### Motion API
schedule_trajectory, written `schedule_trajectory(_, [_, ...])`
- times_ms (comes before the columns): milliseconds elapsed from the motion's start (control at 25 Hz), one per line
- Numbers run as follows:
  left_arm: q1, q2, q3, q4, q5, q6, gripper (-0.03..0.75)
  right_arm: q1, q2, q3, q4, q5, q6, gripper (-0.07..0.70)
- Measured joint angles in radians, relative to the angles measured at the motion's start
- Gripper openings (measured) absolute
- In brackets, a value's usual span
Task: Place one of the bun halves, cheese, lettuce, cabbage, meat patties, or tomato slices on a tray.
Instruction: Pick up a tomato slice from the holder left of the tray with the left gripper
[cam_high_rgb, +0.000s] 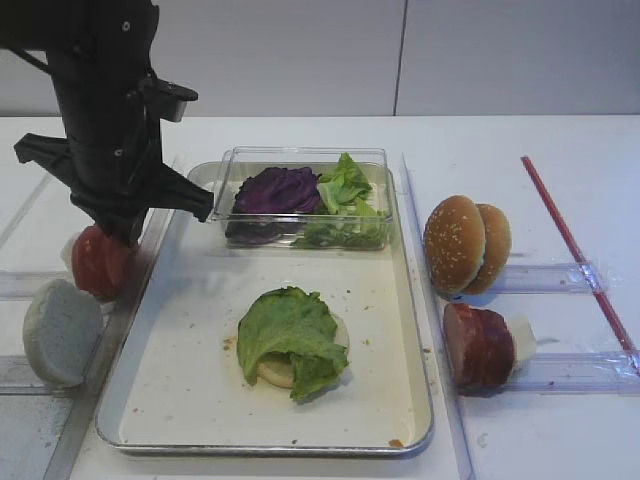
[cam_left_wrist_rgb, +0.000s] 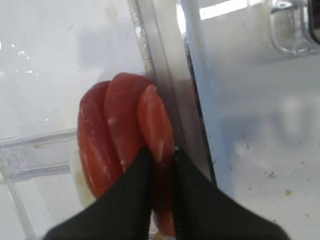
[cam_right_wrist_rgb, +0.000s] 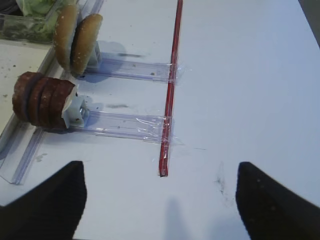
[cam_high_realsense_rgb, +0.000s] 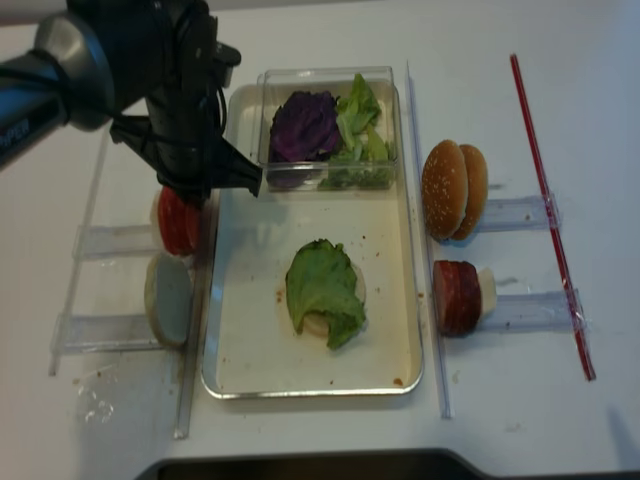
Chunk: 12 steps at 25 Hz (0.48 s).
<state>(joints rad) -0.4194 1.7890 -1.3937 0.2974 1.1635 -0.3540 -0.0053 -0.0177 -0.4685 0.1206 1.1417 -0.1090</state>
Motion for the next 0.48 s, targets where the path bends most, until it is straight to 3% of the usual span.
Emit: schedule_trajectory(480, [0.000, -0.002, -0.088, 0.000, 0.052, 0.036, 0.049, 0.000, 0.000, 0.000, 0.000, 0.000, 0.000, 0.616])
